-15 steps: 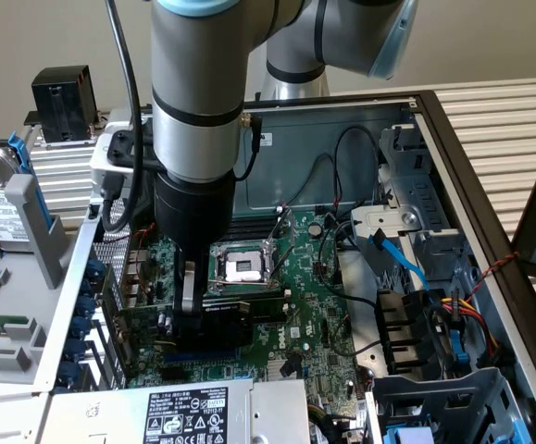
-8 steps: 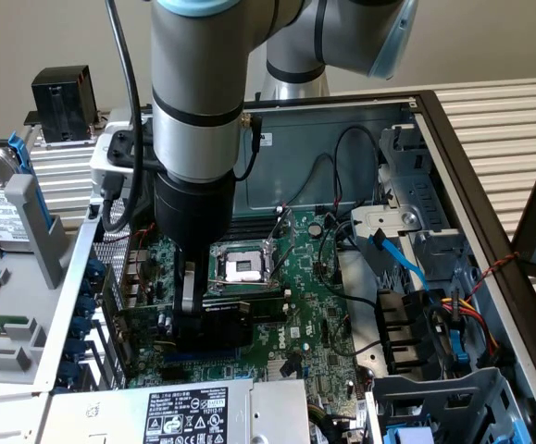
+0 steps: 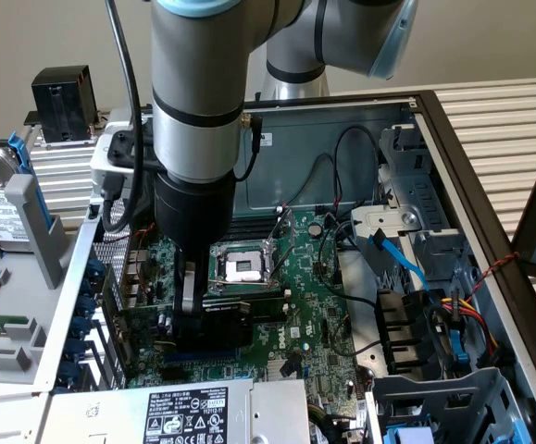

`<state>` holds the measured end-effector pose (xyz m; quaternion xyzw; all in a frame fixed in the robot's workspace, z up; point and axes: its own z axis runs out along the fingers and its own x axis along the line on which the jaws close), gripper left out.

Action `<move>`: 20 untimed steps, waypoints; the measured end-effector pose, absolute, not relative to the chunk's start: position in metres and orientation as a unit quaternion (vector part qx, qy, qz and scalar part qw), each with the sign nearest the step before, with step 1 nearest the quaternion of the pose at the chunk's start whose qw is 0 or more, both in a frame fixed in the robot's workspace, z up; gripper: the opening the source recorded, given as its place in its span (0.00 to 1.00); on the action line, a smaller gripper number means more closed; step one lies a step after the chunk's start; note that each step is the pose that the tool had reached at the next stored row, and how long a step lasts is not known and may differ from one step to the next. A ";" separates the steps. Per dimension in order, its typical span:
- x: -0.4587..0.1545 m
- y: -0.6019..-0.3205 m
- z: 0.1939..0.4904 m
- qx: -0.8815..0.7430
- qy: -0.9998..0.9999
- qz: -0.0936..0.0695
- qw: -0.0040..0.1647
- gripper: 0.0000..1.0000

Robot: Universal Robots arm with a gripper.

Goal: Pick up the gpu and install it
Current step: 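Insert the gpu into the slot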

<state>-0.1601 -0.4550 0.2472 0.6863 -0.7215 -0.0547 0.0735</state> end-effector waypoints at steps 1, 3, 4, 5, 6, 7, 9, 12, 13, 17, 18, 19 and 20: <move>-0.160 -0.455 0.247 0.686 -0.721 -0.055 0.073 0.27; -0.159 -0.455 0.247 0.686 -0.722 -0.055 0.073 0.27; -0.159 -0.455 0.247 0.686 -0.721 -0.055 0.074 0.27; -0.159 -0.455 0.247 0.686 -0.721 -0.055 0.073 0.27; -0.159 -0.455 0.247 0.686 -0.722 -0.055 0.073 0.27; -0.159 -0.455 0.247 0.686 -0.721 -0.055 0.073 0.27; -0.159 -0.455 0.247 0.686 -0.721 -0.055 0.073 0.27; -0.159 -0.455 0.247 0.686 -0.721 -0.055 0.073 0.27; -0.159 -0.455 0.247 0.686 -0.721 -0.055 0.073 0.27; -0.159 -0.455 0.247 0.686 -0.721 -0.055 0.073 0.27; -0.159 -0.455 0.247 0.686 -0.721 -0.055 0.074 0.27; -0.159 -0.455 0.247 0.686 -0.721 -0.055 0.074 0.27; -0.159 -0.455 0.247 0.686 -0.721 -0.055 0.074 0.27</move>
